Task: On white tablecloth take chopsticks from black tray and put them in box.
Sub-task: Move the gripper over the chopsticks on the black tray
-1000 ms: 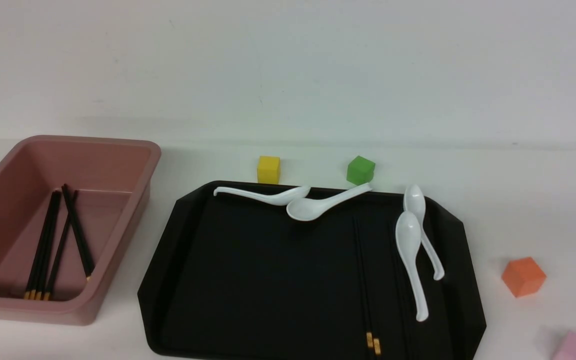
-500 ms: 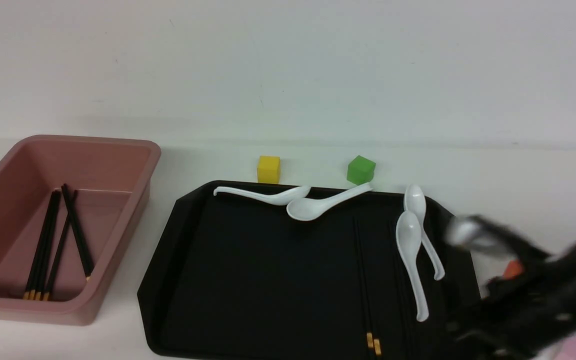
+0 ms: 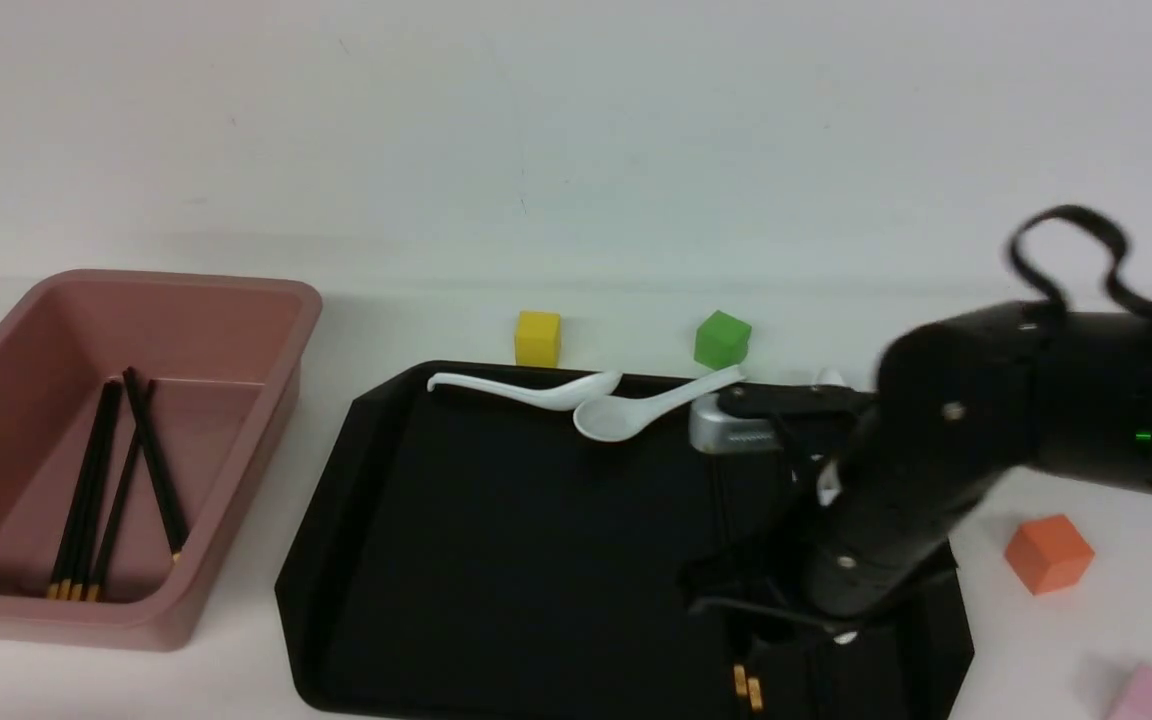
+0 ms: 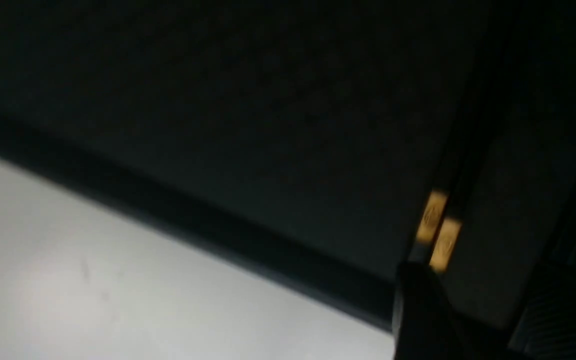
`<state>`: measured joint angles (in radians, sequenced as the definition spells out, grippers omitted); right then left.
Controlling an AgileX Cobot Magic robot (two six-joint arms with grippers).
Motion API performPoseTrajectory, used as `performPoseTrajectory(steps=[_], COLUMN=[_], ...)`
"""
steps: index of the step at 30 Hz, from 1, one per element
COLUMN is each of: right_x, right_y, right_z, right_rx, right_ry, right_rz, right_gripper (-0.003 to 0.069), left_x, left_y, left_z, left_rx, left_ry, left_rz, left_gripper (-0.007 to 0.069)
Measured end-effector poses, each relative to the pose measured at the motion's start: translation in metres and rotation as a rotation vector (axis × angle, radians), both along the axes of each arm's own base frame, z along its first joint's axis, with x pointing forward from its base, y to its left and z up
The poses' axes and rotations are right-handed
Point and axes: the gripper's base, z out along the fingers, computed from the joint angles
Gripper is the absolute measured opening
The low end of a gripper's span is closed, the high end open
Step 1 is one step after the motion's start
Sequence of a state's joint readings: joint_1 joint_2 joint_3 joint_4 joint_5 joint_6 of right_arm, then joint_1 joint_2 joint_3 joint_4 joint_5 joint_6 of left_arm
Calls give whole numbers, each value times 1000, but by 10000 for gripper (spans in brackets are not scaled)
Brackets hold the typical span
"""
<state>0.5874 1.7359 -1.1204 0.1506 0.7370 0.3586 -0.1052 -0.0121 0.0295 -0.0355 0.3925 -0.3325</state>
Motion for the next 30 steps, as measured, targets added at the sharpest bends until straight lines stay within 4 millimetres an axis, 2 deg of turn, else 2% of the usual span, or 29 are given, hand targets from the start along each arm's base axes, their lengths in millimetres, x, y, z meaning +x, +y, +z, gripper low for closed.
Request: performPoseTrajectory(steps=[5,13,21,24,28,30], right_x=[7,15,19,19,19,19], right_y=[10,13,15,14,13,13], right_z=[-13,-50,-54,-54,-55,-55], right_rx=[-37,-104,-117,-119,-135,-137], right_ry=[14,80,88,90,94,93], right_rz=[-40,-64,-80,-79,-72,-70], right_gripper=[320,320,311,283,174,142], left_x=[0,0,0,0,0,0], left_y=[0,0,0,0,0,0], left_z=[0,0,0,0,0,0], left_rx=[0,0,0,0,0,0], left_ry=[0,0,0,0,0,0], left_rz=[0,0,0,0,0,0], left_gripper=[143,148,153,155,160,162])
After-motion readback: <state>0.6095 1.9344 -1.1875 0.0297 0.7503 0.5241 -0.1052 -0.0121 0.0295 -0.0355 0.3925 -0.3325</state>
